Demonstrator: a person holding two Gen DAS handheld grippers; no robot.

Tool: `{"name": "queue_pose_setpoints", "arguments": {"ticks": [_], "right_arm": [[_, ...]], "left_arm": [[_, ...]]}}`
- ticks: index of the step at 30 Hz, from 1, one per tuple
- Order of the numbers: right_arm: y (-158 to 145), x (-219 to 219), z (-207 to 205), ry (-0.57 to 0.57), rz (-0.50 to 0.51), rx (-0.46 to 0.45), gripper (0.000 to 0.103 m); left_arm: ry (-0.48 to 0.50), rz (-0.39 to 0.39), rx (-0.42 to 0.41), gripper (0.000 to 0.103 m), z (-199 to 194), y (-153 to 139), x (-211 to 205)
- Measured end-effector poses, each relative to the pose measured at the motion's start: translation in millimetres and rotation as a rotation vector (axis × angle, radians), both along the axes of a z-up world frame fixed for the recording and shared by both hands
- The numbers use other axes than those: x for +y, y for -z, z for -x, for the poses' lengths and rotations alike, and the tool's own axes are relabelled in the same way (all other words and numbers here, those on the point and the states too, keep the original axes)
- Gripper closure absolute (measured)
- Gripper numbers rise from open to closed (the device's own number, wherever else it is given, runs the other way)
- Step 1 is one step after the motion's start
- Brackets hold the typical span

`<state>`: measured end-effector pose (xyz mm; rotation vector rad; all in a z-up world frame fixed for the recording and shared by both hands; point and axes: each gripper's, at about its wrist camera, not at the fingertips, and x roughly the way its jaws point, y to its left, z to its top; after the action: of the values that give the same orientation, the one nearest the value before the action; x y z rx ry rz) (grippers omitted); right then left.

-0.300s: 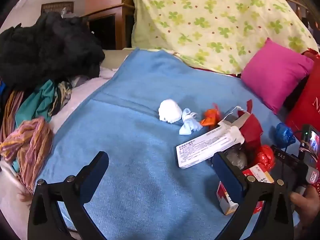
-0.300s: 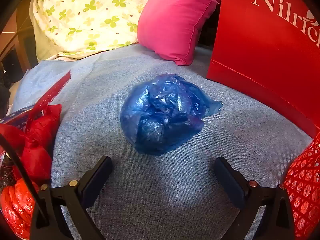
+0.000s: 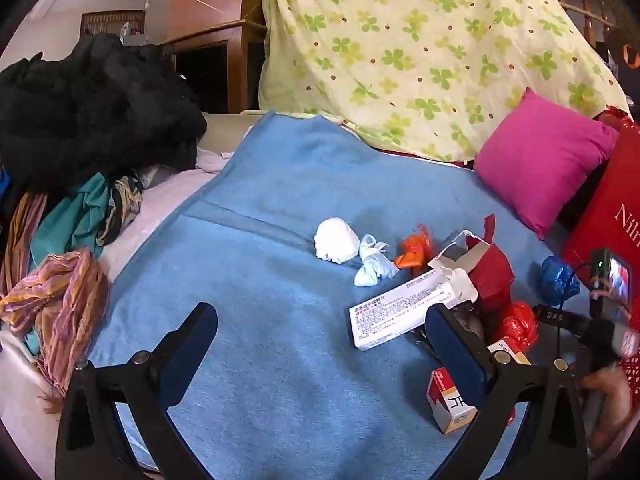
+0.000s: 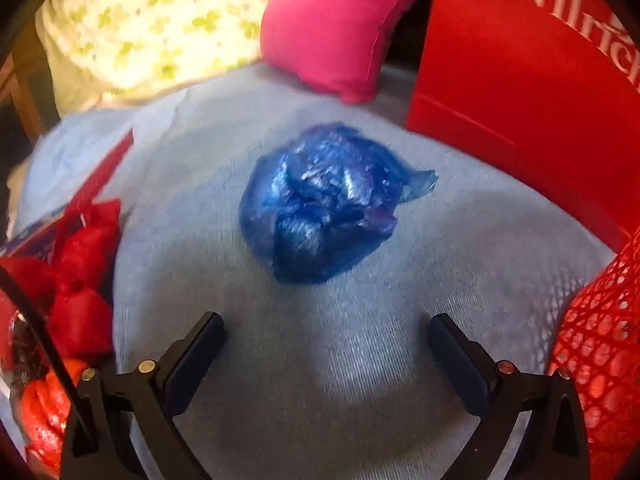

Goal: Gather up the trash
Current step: 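Move right tool to the blue plastic bag while left tool approaches the medicine box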

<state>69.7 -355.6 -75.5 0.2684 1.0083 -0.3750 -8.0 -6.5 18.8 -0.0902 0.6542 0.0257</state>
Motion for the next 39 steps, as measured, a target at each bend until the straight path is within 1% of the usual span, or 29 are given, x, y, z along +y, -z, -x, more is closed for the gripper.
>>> {"name": "queue_pose_setpoints", "arguments": {"ticks": [2, 4, 6, 9, 11, 13, 17, 18, 19, 20, 22, 24, 27, 29, 31, 36, 37, 39], "right_arm": [[-12.2, 3.4, 0.3, -0.056, -0.07, -0.038, 0.0], [-38.3, 8.2, 11.0, -0.07, -0.042, -0.104, 0.0], [-70.8, 17.9, 31.1, -0.111, 0.001, -0.202, 0.0], [-105.6, 33.8, 62.8, -0.184, 0.064, -0.323, 0.0], [-117.9, 50.9, 87.0, -0.227, 0.096, -0.378, 0.0], [-126.0, 60.0, 115.8, -0.254, 0.096, -0.442, 0.0], [-147.0, 76.4, 172.2, -0.303, 0.13, -0.635, 0.0], [-146.6, 80.8, 178.9, -0.313, 0.131, -0.663, 0.0], [-146.6, 87.1, 183.6, -0.322, 0.14, -0.67, 0.0], [-144.8, 90.0, 183.7, -0.329, 0.15, -0.651, 0.0], [-140.5, 93.6, 175.3, -0.339, 0.153, -0.58, 0.0], [-135.8, 94.1, 167.9, -0.323, 0.164, -0.514, 0.0], [-123.0, 92.2, 155.2, -0.301, 0.196, -0.432, 0.0], [-112.9, 89.8, 154.9, -0.293, 0.186, -0.405, 0.0], [-110.9, 87.3, 156.0, -0.291, 0.186, -0.398, 0.0], [-113.7, 84.8, 164.1, -0.281, 0.23, -0.406, 0.0], [-119.0, 86.4, 163.2, -0.279, 0.234, -0.402, 0.0], [-120.5, 84.9, 166.1, -0.28, 0.245, -0.405, 0.0]], "left_arm": [[-0.012, 0.0, -0.001, 0.0, 1.4, -1.4, -0.3], [0.041, -0.029, -0.012, 0.0, -0.4, -2.0, 4.4], [0.043, -0.045, -0.023, 0.0, 1.2, -2.0, 2.5], [0.044, -0.06, -0.039, 0.0, 5.3, -2.7, 3.0], [0.05, -0.073, -0.044, 0.0, 7.5, -2.5, 1.0], [0.059, -0.085, -0.051, 0.0, 11.6, -3.4, -1.0], [0.076, -0.128, -0.077, 0.0, 20.0, -4.9, -7.6], [0.081, -0.138, -0.082, 0.0, 22.2, -5.4, -9.5], [0.084, -0.146, -0.089, 0.0, 24.3, -6.3, -11.3], [0.086, -0.15, -0.095, 0.0, 26.3, -7.6, -12.8], [0.095, -0.154, -0.105, 0.0, 30.3, -8.9, -16.3], [0.107, -0.161, -0.113, 0.0, 34.4, -8.3, -20.8], [0.121, -0.18, -0.101, 0.0, 34.7, -3.4, -29.4], [0.127, -0.186, -0.09, 0.0, 32.9, -0.5, -34.6], [0.133, -0.194, -0.088, 0.0, 32.3, 1.6, -41.3], [0.16, -0.211, -0.095, 0.0, 32.9, 3.3, -56.9], [0.166, -0.214, -0.093, 0.0, 32.4, 4.4, -60.2], [0.175, -0.216, -0.089, 0.0, 31.7, 5.3, -64.4]]}}
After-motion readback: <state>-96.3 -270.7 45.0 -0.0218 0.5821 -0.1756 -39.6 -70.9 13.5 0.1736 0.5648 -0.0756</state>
